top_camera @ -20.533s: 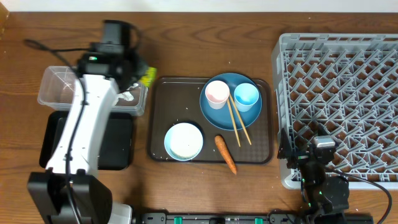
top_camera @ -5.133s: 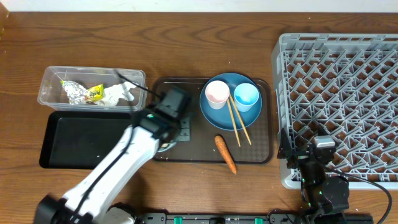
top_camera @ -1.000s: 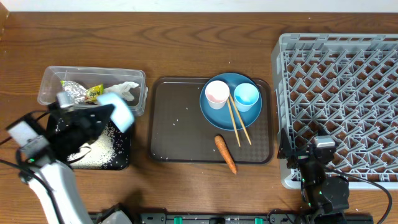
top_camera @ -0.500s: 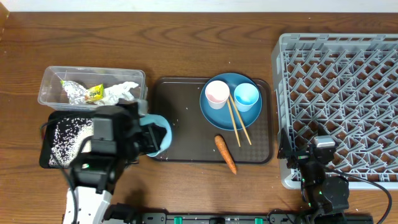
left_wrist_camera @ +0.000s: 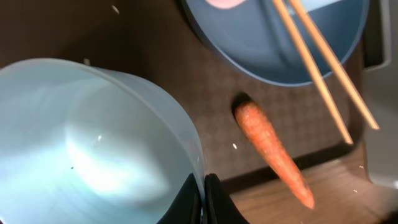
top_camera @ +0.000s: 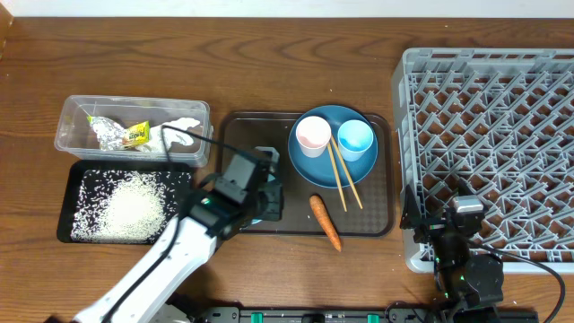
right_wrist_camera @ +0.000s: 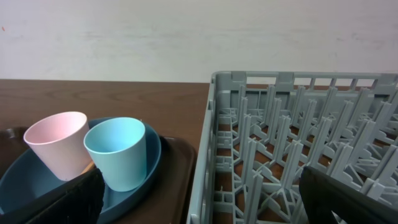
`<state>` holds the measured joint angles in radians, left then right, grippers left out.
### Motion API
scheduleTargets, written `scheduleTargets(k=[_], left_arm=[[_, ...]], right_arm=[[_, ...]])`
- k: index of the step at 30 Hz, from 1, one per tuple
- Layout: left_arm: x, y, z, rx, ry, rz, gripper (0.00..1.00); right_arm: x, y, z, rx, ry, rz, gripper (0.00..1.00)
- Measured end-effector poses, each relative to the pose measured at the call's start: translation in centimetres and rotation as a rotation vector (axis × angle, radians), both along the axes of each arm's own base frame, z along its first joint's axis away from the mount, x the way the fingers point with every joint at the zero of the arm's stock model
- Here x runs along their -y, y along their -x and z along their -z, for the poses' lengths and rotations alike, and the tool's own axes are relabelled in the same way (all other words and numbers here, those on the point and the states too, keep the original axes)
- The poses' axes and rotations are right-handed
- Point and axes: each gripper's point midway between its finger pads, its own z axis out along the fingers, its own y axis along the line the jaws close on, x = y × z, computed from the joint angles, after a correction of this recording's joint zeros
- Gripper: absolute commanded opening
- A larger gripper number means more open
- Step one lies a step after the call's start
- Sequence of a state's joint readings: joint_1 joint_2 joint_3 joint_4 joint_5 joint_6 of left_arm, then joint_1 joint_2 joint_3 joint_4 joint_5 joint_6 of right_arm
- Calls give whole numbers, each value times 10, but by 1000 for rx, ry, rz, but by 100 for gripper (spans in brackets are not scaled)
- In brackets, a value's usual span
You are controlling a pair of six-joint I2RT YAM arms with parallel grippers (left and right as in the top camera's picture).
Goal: Sort waste into correct bins and load items into the dishwasher rack
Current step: 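Carry the empty bowl right and set it on the dark tray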
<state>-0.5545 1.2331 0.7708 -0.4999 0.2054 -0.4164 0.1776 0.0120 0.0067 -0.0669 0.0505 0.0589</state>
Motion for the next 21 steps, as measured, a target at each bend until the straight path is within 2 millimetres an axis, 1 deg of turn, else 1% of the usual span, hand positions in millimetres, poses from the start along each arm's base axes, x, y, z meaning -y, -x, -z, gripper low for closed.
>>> scheduleTargets(k=[3,6,9,12,13,16,17,18,20,21], left_arm=[[7,-4,14,-18,-19,7,6],[6,-4,28,-52,-49,7,6],[5,-3,38,-73,-70,6,8],[5,-3,43,-88,-81,7,17],[5,-3,45,-94,-85,6,24],[5,-3,47,-97,-88,2,33],[5,-4,46,-94,-86,2,41],[5,-4,45,-88,-84,5,46],[6,-5,42,-81,-75,-1,50],[6,-6,38,-71,-68,-3,50]], right_arm=[[0,0,0,0,0,0,99],[0,0,0,0,0,0,99],[0,0,0,0,0,0,99],[0,0,0,0,0,0,99],[0,0,0,0,0,0,99],[0,0,0,0,0,0,99],[0,0,0,0,0,0,99],[0,0,0,0,0,0,99],[0,0,0,0,0,0,99],[0,0,0,0,0,0,99]])
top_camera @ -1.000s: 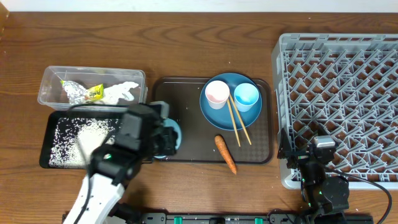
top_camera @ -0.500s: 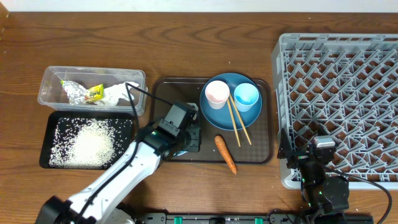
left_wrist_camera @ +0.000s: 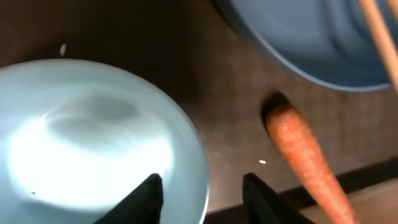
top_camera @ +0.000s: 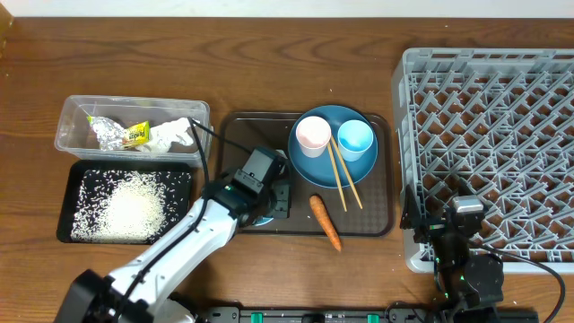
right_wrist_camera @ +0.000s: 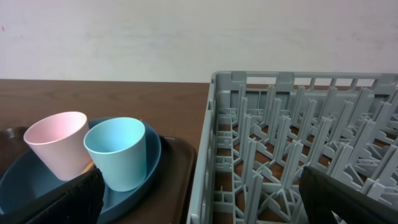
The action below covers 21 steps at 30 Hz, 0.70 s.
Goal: Sort waste into correct bins and load items into the dishwasher rack
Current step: 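Carry the empty bowl right and set it on the dark tray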
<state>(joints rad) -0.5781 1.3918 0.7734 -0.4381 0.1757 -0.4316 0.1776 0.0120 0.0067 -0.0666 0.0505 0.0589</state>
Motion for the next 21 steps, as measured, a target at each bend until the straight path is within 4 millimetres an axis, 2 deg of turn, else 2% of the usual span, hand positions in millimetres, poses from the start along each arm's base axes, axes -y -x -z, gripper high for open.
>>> scheduleTargets(k=[3,4,6,8,9,12,18,21], left_arm=[[3,-4,-20,51,43,-16,54],[4,-5,-30,72,64,-27,59],[5,-6,-46,104,104,-46,72],[10,-3,-63,132,154,-51,91],[15,0,-71,142,181,-37,96],[27,8,-83,150,230,-11,98],[35,11,-87,137,272,-5,99],[37,12,-87,102,301,-67,91]], right_arm=[[0,0,0,0,0,0,99],[0,0,0,0,0,0,99],[0,0,0,0,0,0,99],[0,0,0,0,0,0,99],[0,0,0,0,0,0,99],[0,0,0,0,0,0,99],[0,0,0,0,0,0,99],[0,0,0,0,0,0,99]])
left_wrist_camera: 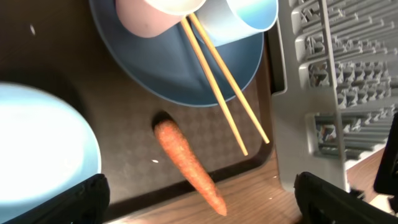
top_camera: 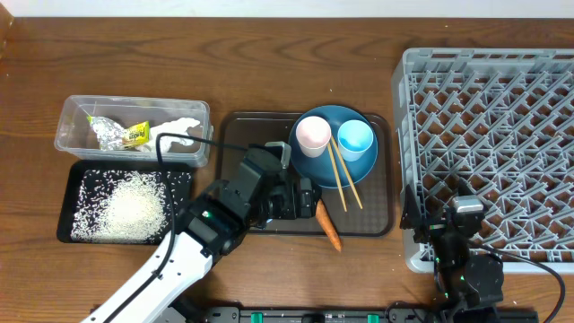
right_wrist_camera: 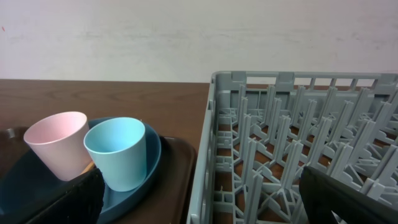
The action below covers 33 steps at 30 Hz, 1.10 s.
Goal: Sort waste into correct bins and load items into the dishwasher rack
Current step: 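Carry the empty bowl right and set it on the dark tray, then lower the left gripper onto the orange carrot and grasp it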
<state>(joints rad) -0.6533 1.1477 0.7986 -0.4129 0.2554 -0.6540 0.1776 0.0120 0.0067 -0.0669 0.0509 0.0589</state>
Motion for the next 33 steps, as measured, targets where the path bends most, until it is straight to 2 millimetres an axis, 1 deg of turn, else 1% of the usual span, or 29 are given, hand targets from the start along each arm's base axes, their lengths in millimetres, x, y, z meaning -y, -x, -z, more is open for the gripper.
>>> scheduleTargets(k=[4,8,10,12,15,19,21,24,28,31,33], left_arm=[[4,3,1,-45,23,-73,86],[11,10,5,-75,23,-130,85],[15,15,11,-92,7,-152,84],[18,18,18,-106,-15,-167,83],[21,21,39,-148,-70,-188,83],[18,26,70,-220,-183,-200,82],[17,27,78,-248,-232,-201,83],[17,22,78,-264,-291,-209,82],[30,10,65,-229,-281,-209,79],[35,12,64,-220,-282,-198,70],[38,14,68,-222,-294,-190,69]], right_arm=[[0,0,0,0,0,0,99],[0,0,0,0,0,0,99],[0,0,0,0,0,0,99],[0,0,0,0,0,0,99],[0,0,0,0,0,0,99],[0,0,0,0,0,0,99],[0,0,0,0,0,0,99],[0,0,0,0,0,0,99],[0,0,0,0,0,0,99],[0,0,0,0,0,0,99],[0,0,0,0,0,0,99]])
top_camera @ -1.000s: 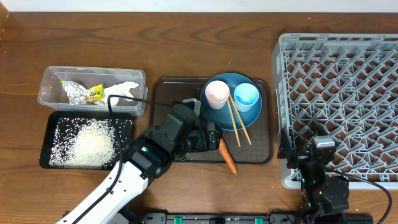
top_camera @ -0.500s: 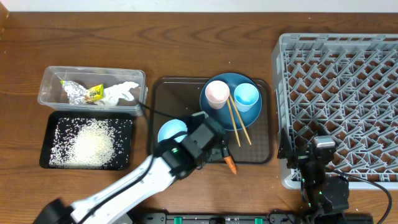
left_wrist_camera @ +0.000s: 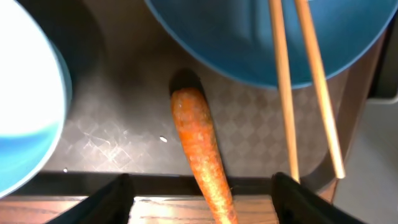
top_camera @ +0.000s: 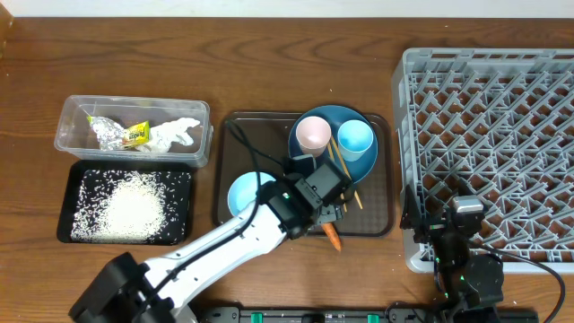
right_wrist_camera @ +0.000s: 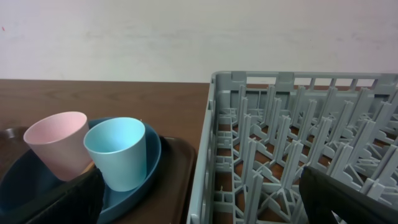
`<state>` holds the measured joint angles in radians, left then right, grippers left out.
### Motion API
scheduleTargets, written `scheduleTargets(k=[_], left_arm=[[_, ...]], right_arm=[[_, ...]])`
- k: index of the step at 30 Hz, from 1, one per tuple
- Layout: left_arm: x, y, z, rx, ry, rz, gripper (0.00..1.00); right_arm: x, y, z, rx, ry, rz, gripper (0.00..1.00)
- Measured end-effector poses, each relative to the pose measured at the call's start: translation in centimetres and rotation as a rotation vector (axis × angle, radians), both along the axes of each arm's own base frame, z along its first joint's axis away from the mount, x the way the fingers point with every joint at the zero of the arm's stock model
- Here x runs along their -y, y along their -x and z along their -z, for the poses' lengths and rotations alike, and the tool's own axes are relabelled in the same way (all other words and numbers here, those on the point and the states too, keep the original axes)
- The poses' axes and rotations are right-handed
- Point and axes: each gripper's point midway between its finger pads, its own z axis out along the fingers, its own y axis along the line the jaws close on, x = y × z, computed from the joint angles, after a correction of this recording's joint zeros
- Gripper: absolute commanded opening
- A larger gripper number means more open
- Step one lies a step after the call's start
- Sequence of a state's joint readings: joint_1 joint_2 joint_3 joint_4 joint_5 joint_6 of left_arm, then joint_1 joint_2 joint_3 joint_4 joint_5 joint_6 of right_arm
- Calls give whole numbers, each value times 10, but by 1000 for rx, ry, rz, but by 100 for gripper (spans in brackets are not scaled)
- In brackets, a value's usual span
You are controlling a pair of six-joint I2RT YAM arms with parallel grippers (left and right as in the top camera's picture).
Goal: Sort waste into correct bins and load items into the dishwasher rack
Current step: 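Lower the left gripper onto the orange carrot and grasp it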
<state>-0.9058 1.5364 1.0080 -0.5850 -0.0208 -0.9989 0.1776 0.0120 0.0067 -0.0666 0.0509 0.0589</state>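
An orange carrot point(left_wrist_camera: 198, 148) lies on the brown tray point(top_camera: 242, 126), its tip reaching the tray's front lip. My left gripper point(left_wrist_camera: 202, 208) hangs open just above it, one finger on each side of the thin end. In the overhead view the left gripper point(top_camera: 325, 208) covers the carrot's point(top_camera: 333, 237) thick end. A light blue bowl point(top_camera: 242, 194) sits on the tray to the left. A blue plate point(top_camera: 334, 163) holds a pink cup point(top_camera: 313, 135), a blue cup point(top_camera: 355, 137) and chopsticks point(left_wrist_camera: 281, 93). My right gripper point(right_wrist_camera: 199, 208) rests open by the grey rack point(right_wrist_camera: 298, 143).
A clear bin point(top_camera: 81, 144) with crumpled wrappers stands at the back left. In front of it a black tray point(top_camera: 72, 229) holds spilled rice. The grey dishwasher rack point(top_camera: 489, 135) fills the right side, close to the brown tray's right edge.
My left gripper has moved right, from beside the bowl to right over the carrot, and sits lower. The bowl now shows uncovered on the tray. The right arm has not moved.
My left gripper was shut on the light blue bowl's rim above the brown tray. Then it stood open with the bowl flat on the tray. Then it was higher, looking over carrot and plate, and now it straddles the carrot.
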Motion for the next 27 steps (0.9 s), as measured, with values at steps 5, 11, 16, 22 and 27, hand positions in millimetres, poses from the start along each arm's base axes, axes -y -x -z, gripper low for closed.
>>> scheduleTargets(k=[5,11,16,22,27], left_arm=[[13,3,18,-8,-21,30,68],[16,7,42,-43,-61,26,68],[13,9,57,-68,-94,23,67],[14,8,65,-77,-100,14,63],[14,8,73,-89,-112,2,43]], right_arm=[[0,0,0,0,0,0,99],[0,0,0,0,0,0,99],[0,0,0,0,0,0,99],[0,0,0,0,0,0,99],[0,0,0,0,0,0,99]])
